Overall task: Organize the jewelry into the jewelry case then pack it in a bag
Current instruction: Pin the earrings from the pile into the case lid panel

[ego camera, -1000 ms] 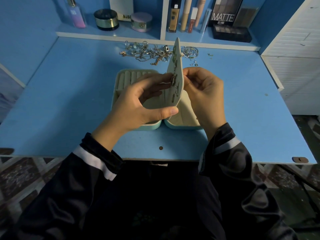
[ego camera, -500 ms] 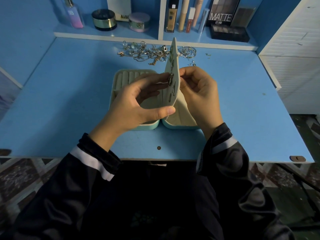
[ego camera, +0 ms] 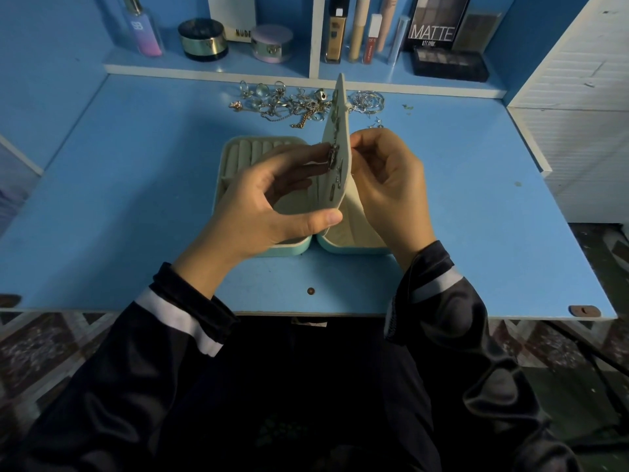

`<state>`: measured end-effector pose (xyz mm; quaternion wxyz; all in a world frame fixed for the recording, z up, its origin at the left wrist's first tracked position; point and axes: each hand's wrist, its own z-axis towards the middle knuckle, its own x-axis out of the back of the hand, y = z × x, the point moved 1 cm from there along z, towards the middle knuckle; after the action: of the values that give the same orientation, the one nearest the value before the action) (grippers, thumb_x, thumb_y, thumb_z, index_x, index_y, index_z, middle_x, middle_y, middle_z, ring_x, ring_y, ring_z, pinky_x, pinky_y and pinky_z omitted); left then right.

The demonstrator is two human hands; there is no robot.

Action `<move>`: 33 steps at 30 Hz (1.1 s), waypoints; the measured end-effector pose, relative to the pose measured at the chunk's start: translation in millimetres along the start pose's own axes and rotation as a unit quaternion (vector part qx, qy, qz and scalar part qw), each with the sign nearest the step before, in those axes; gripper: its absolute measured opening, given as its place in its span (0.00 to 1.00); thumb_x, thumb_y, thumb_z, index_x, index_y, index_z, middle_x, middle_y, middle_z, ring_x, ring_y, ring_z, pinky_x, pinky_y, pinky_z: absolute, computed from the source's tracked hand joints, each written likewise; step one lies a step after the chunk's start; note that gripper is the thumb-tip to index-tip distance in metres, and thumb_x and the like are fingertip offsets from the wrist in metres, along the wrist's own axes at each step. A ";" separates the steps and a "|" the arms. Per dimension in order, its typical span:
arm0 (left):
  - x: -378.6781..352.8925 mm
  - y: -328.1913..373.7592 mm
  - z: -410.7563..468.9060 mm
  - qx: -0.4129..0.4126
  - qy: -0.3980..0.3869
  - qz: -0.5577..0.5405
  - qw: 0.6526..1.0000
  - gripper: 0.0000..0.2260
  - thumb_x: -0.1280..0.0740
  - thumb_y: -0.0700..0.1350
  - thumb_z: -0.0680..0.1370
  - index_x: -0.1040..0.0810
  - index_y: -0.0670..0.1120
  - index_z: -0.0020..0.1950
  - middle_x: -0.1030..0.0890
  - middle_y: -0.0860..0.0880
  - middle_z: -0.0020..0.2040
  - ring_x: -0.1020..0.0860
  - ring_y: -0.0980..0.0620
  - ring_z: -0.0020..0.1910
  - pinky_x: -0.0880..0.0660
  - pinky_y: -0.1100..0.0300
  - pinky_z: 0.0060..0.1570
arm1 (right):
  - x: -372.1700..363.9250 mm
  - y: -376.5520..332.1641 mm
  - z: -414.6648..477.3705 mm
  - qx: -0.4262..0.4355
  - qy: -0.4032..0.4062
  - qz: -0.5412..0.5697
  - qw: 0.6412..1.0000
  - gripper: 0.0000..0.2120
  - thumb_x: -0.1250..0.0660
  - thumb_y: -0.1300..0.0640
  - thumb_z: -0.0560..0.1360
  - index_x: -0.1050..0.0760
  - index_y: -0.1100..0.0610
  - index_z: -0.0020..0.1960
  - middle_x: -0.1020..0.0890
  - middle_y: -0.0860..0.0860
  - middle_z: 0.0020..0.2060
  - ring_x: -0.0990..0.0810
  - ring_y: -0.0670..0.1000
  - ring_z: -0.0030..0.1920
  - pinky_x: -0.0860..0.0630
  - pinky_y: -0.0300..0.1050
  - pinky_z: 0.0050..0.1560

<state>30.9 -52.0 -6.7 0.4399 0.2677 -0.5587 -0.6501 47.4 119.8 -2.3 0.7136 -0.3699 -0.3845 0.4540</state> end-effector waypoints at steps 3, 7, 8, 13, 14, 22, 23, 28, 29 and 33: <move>-0.2 -0.1 -0.1 0.000 -0.001 0.004 1.000 0.31 0.22 0.46 0.66 0.27 0.47 0.67 0.25 0.41 0.67 0.24 0.49 0.66 0.30 0.45 0.69 | -1.3 0.2 -1.0 0.019 0.006 -0.026 0.999 0.04 0.36 0.65 0.78 0.26 0.56 0.48 0.21 0.46 0.39 0.22 0.42 0.40 0.25 0.38 0.44; -0.2 -0.2 -0.4 -0.001 0.000 0.007 1.000 0.31 0.22 0.46 0.66 0.27 0.46 0.68 0.24 0.42 0.67 0.24 0.49 0.66 0.30 0.44 0.69 | -3.7 0.2 -1.0 0.035 0.015 -0.055 0.998 0.04 0.37 0.64 0.78 0.27 0.57 0.49 0.21 0.45 0.39 0.23 0.41 0.39 0.28 0.34 0.43; -0.1 -0.3 -0.4 0.000 0.001 0.008 1.000 0.31 0.22 0.46 0.66 0.27 0.46 0.68 0.24 0.42 0.67 0.24 0.49 0.66 0.30 0.44 0.69 | -3.9 0.8 -0.6 0.037 0.016 -0.061 0.997 0.03 0.37 0.64 0.78 0.26 0.57 0.48 0.22 0.45 0.39 0.24 0.40 0.39 0.28 0.33 0.43; 0.3 -0.8 -0.9 0.003 -0.001 0.010 1.000 0.32 0.22 0.45 0.67 0.28 0.43 0.69 0.24 0.41 0.67 0.24 0.48 0.67 0.30 0.44 0.69 | -2.9 3.0 1.6 0.064 0.021 -0.113 0.991 0.04 0.37 0.65 0.78 0.24 0.63 0.48 0.23 0.45 0.38 0.25 0.40 0.38 0.32 0.28 0.42; 0.5 -0.8 -1.0 0.004 -0.002 0.011 1.000 0.32 0.22 0.45 0.67 0.28 0.43 0.69 0.24 0.41 0.67 0.24 0.48 0.67 0.30 0.44 0.69 | -2.8 3.1 2.1 0.072 0.020 -0.123 0.990 0.04 0.37 0.65 0.78 0.24 0.63 0.48 0.22 0.47 0.39 0.25 0.40 0.38 0.31 0.29 0.43; 0.3 -1.9 -0.4 0.001 -0.003 0.006 1.000 0.32 0.22 0.45 0.67 0.28 0.44 0.69 0.25 0.41 0.67 0.24 0.47 0.67 0.31 0.44 0.70 | -3.1 2.9 2.0 0.146 0.029 -0.172 0.974 0.04 0.37 0.68 0.76 0.24 0.67 0.48 0.21 0.52 0.42 0.25 0.46 0.42 0.30 0.29 0.47; 0.2 -2.1 -0.3 0.001 -0.003 0.005 1.000 0.32 0.22 0.45 0.67 0.28 0.45 0.69 0.25 0.40 0.67 0.24 0.47 0.67 0.31 0.43 0.70 | -3.3 3.1 1.9 0.152 0.030 -0.176 0.972 0.04 0.37 0.68 0.76 0.24 0.67 0.48 0.20 0.54 0.42 0.25 0.47 0.42 0.30 0.29 0.47; 0.4 -1.6 -0.1 0.000 -0.003 0.004 1.000 0.32 0.22 0.46 0.67 0.28 0.46 0.68 0.25 0.40 0.67 0.24 0.47 0.67 0.31 0.43 0.70 | -4.0 4.9 0.1 0.111 0.028 -0.114 0.987 0.04 0.36 0.67 0.76 0.24 0.66 0.50 0.18 0.55 0.43 0.19 0.52 0.44 0.22 0.42 0.49; 0.5 -1.6 -0.1 0.001 -0.002 0.003 1.000 0.31 0.22 0.46 0.67 0.27 0.46 0.68 0.25 0.40 0.67 0.24 0.47 0.67 0.31 0.43 0.70 | -4.0 4.6 -0.4 0.091 0.022 -0.087 0.992 0.03 0.35 0.66 0.77 0.24 0.65 0.50 0.18 0.55 0.43 0.19 0.52 0.45 0.21 0.44 0.49; 0.4 -1.4 0.0 0.002 -0.001 0.002 1.000 0.31 0.22 0.45 0.66 0.27 0.46 0.68 0.25 0.40 0.67 0.24 0.47 0.67 0.31 0.42 0.69 | -3.0 2.3 0.1 0.051 0.022 -0.027 0.998 0.04 0.35 0.66 0.77 0.26 0.58 0.49 0.20 0.49 0.41 0.20 0.48 0.42 0.24 0.40 0.47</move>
<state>30.3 -52.4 -8.0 0.4398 0.2670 -0.5608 -0.6487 45.6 117.7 -4.9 0.7518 -0.3322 -0.3554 0.4451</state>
